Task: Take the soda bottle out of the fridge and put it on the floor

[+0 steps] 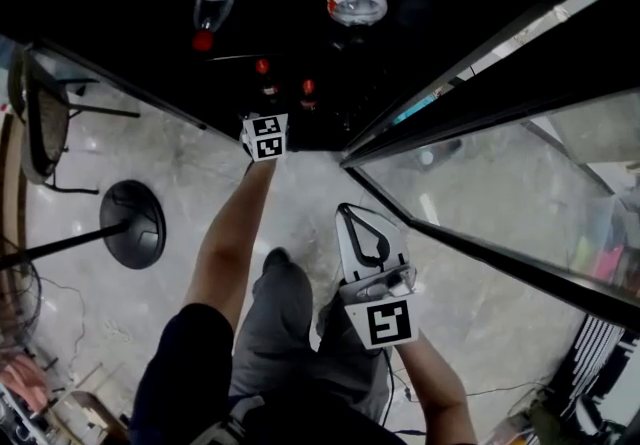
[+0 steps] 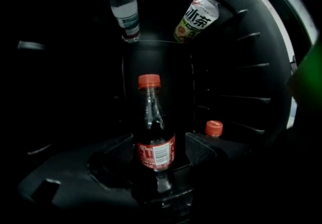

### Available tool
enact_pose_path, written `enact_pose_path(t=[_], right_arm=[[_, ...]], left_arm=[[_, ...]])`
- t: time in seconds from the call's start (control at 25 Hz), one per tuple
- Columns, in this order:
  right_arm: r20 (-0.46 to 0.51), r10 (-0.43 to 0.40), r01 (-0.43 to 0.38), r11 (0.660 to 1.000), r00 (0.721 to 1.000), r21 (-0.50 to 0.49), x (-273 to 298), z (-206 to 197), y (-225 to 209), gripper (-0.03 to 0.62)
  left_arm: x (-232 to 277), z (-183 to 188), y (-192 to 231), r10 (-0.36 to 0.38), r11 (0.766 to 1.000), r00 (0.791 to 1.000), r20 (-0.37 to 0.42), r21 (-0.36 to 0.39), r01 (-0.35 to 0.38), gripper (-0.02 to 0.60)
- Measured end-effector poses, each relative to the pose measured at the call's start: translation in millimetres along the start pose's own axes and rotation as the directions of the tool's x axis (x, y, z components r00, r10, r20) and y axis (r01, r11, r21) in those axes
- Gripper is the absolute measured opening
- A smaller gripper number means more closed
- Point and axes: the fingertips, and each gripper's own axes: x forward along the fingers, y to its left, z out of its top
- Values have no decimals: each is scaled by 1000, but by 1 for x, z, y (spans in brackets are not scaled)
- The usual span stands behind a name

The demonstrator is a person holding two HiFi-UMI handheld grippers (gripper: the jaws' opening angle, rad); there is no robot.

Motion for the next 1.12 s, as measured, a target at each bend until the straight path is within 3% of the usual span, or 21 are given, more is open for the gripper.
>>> enact_pose_path(t=[0.28,0.64,1.12], right_arm=[[-1,-6,6,1000,1000,1,6,-22,-5,18],[-7,4,-4,1000,1000,9,13,-40,-1,18],[-29,16,-15,1000,999,11,12,-52,3,18]], left_arm=[[23,-2,6,16,999,999,45,41,-18,322],[40,-7,6,-30,998,997,72,58,26,325],[33,-9,2,-27,998,999,45,49,25,321]])
